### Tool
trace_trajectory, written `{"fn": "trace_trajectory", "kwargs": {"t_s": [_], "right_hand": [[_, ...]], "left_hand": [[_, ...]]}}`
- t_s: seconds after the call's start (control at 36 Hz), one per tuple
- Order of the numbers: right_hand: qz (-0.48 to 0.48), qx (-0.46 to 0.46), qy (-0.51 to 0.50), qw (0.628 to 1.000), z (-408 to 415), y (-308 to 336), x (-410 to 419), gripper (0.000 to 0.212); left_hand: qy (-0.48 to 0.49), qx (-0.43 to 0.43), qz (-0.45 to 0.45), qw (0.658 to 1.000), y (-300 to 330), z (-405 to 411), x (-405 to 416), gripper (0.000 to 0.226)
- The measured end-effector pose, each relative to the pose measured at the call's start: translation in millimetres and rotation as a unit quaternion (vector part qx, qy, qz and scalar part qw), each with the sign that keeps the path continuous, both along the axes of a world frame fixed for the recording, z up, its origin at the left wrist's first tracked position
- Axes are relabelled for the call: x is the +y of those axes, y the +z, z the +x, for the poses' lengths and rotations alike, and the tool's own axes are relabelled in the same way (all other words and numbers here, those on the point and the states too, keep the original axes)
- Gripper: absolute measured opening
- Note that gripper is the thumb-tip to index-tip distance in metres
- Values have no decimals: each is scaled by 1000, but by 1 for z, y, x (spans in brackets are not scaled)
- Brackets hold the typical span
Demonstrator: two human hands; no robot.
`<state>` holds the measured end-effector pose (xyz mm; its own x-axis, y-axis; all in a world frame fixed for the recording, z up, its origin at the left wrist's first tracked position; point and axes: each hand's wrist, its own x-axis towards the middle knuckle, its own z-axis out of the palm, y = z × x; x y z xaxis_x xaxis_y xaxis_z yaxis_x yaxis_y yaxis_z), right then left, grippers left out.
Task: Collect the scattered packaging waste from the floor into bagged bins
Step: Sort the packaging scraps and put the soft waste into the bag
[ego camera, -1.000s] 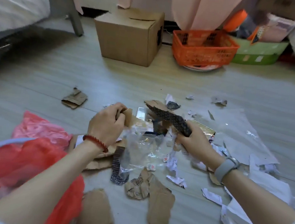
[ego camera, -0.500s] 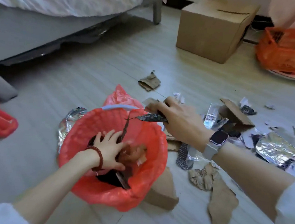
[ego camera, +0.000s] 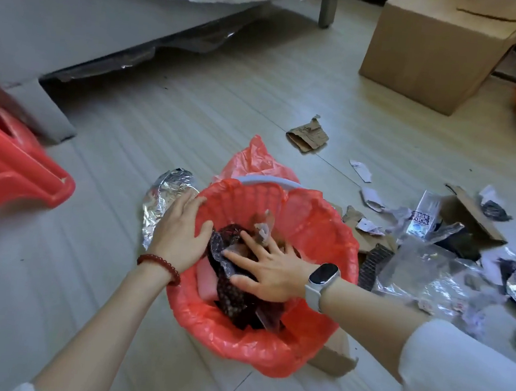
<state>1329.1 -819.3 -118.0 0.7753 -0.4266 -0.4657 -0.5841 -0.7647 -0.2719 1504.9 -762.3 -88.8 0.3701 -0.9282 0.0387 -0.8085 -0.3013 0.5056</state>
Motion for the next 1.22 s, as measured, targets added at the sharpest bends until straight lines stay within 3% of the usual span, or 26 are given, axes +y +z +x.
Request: {"fn": "trace_trajectory", "kwargs": {"t_s": [0.08,0.17,0.28,0.44,0.53,0.58,0.69,0.81,0.92,1.0,1.14,1.22], "right_hand": [[-17,57,26,998,1,-22,1,53],[-35,126,43,990,-7,-42,0,53],[-47,153,58,985,-11,-42,-4,58],[-92,80,93,988,-16,32,-10,60],[-129,-32,81,988,-30,57,-16,50],[-126,-116,44,984,-45,71,-24,43],[-117,-227,-73,964,-90,92,-44,28],[-101,-251,-216,938,-160,103,-62,24],[-76,-222,-349,907,-248,96,-67,27],[-59,-180,-434,881,-311,76,-62,28],[-44,-78,-491,866,-399,13,-50,30],[-40,0,-479,877,-431,-29,-44,35]], "left_hand": [[-16,-35,39,998,-8,0,4,60],[-11,-57,45,997,-8,-2,4,62],[-7,-60,42,997,-6,-5,4,62],[50,-62,-39,996,11,-14,-12,44],[44,-37,-90,994,26,-28,-28,40],[22,-7,-123,992,35,-42,-41,45],[-45,1,-129,991,47,-87,-70,32],[-108,34,-125,986,55,-148,-99,37],[-188,54,-103,975,53,-227,-116,42],[-251,60,-70,964,36,-284,-121,33],[-370,0,80,925,-15,-358,-128,37],[-392,-65,142,906,-43,-387,-131,41]]}}
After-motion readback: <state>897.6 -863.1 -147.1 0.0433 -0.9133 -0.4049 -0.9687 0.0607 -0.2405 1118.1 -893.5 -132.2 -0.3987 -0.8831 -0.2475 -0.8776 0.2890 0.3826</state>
